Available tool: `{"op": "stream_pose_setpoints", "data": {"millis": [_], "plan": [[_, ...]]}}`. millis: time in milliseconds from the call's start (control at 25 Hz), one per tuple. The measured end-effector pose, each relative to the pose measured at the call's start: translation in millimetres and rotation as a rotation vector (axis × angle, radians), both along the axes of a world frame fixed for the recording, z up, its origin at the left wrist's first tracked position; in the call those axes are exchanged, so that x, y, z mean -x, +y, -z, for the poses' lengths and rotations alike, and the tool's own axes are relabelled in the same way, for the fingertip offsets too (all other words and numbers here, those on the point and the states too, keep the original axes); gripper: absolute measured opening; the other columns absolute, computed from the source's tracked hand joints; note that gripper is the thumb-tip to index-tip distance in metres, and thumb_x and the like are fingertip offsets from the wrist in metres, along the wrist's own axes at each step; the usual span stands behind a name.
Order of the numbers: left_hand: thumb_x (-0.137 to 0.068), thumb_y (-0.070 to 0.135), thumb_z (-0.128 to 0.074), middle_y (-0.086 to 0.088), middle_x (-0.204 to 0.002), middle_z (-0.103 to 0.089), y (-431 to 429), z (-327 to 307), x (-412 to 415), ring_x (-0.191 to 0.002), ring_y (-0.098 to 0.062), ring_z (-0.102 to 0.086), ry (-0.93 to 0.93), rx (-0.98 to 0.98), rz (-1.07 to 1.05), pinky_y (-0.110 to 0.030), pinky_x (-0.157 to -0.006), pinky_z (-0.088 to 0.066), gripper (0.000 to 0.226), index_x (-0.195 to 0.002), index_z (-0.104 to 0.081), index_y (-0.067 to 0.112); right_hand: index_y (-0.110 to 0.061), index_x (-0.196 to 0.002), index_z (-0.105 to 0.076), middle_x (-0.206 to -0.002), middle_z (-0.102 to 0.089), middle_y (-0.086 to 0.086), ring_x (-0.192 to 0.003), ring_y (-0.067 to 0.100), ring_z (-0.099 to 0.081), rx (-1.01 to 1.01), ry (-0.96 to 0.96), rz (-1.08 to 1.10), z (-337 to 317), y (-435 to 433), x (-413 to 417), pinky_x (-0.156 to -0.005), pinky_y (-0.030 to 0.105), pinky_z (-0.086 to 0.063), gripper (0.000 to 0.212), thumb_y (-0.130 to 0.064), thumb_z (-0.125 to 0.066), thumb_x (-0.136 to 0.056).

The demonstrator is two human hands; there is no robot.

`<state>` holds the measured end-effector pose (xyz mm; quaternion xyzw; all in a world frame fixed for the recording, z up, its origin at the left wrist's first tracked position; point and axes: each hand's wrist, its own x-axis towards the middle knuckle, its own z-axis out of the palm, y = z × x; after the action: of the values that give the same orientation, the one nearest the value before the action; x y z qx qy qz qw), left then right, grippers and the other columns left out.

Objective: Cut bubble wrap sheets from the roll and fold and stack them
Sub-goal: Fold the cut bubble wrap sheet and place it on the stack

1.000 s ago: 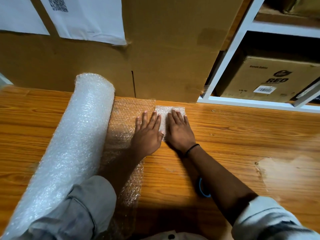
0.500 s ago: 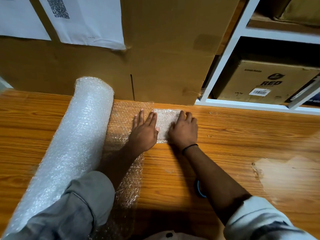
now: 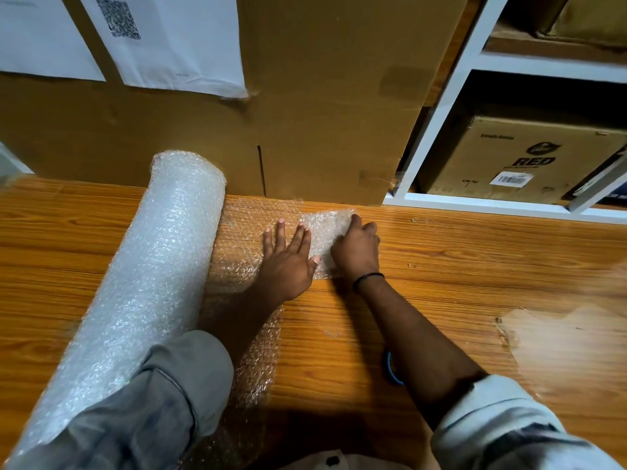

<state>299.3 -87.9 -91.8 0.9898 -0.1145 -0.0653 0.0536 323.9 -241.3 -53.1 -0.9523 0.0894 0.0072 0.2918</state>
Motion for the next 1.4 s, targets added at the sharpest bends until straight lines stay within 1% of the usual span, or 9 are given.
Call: {"op": "stream_pose_setpoints", "data": {"millis": [80,160,240,360,720,880,1040,1280,1400], "plan": [[-0.108,0.052,-0.017,-0.004,-0.172,0.009,0,-1,-1,-0.152,-0.042,0.027,0.007,0.007,-0.002,-0.063,-0.121,0.012,0.070,-0.164,0.003,0.014,-0.009,-0.155,-0.035,-0.148,-0.032,0.024,-0.110,0.044,-0.059,-0.182,-0.038,0.044,-4,-4,-1,-0.093,0.038,-0.048,0.061,-0.006,-0.053,-0.098],[-0.108,0.052,-0.018,-0.004,-0.172,0.008,-1,-4,0,-0.152,-0.040,0.025,0.011,0.047,-0.015,-0.062,-0.122,0.013,0.070,-0.164,0.002,0.014,-0.012,-0.156,-0.037,-0.151,-0.033,0.020,-0.121,0.038,-0.056,-0.271,-0.047,0.075,-6,-11,-1,-0.100,0.033,-0.044,0.062,-0.003,-0.054,-0.098],[-0.109,0.052,-0.018,-0.003,-0.172,0.007,-4,-9,2,-0.153,-0.039,0.023,-0.003,0.089,-0.029,-0.060,-0.122,0.014,0.070,-0.164,0.001,0.014,-0.012,-0.155,-0.043,-0.150,-0.041,0.017,-0.132,0.033,-0.049,-0.275,-0.098,0.062,-6,-19,-2,-0.107,0.028,-0.037,0.060,-0.001,-0.055,-0.098],[-0.109,0.052,-0.020,-0.002,-0.172,0.004,-16,-20,1,-0.154,-0.037,0.021,-0.034,0.125,-0.014,-0.059,-0.123,0.012,0.069,-0.164,-0.001,0.015,-0.008,-0.150,-0.051,-0.147,-0.050,0.016,-0.137,0.029,-0.047,-0.217,-0.165,0.028,-6,-37,-2,-0.109,0.023,-0.032,0.054,0.000,-0.056,-0.097],[-0.109,0.053,-0.020,-0.001,-0.173,0.004,-123,-47,-5,-0.155,-0.037,0.018,0.000,0.142,0.096,-0.058,-0.124,0.011,0.069,-0.165,-0.002,0.016,-0.005,-0.143,-0.058,-0.142,-0.055,0.018,-0.131,0.030,-0.051,-0.110,-0.258,0.044,-13,-149,13,-0.106,0.019,-0.031,0.050,0.004,-0.056,-0.093],[-0.108,0.053,-0.020,-0.001,-0.172,0.007,-199,-51,-8,-0.155,-0.036,0.020,0.028,0.116,0.160,-0.057,-0.124,0.011,0.069,-0.165,-0.001,0.017,-0.005,-0.142,-0.058,-0.142,-0.055,0.017,-0.132,0.030,-0.051,-0.117,-0.255,0.086,-13,-225,18,-0.109,0.023,-0.033,0.049,0.004,-0.056,-0.094],[-0.108,0.057,-0.019,0.001,-0.172,0.006,-266,-45,-14,-0.156,-0.031,0.017,0.018,0.140,0.156,-0.055,-0.125,0.009,0.071,-0.165,0.000,0.020,-0.006,-0.141,-0.059,-0.142,-0.055,0.016,-0.133,0.028,-0.050,-0.129,-0.251,0.107,-9,-295,17,-0.103,0.013,-0.026,0.048,0.004,-0.056,-0.095],[-0.108,0.054,-0.022,-0.001,-0.173,0.005,-341,-31,-22,-0.157,-0.033,0.013,0.020,0.086,0.110,-0.055,-0.126,0.008,0.071,-0.165,-0.001,0.017,-0.007,-0.143,-0.057,-0.145,-0.052,0.013,-0.134,0.025,-0.049,-0.199,-0.239,0.067,2,-360,-12,-0.102,0.010,-0.025,0.047,0.001,-0.054,-0.097],[-0.108,0.053,-0.023,-0.003,-0.173,0.003,-358,-28,-30,-0.157,-0.034,0.012,0.020,0.055,0.057,-0.056,-0.125,0.008,0.071,-0.165,-0.002,0.016,-0.004,-0.144,-0.054,-0.146,-0.050,0.016,-0.135,0.030,-0.048,-0.232,-0.235,0.050,5,-368,-26,-0.111,0.020,-0.030,0.049,0.000,-0.054,-0.096]]}}
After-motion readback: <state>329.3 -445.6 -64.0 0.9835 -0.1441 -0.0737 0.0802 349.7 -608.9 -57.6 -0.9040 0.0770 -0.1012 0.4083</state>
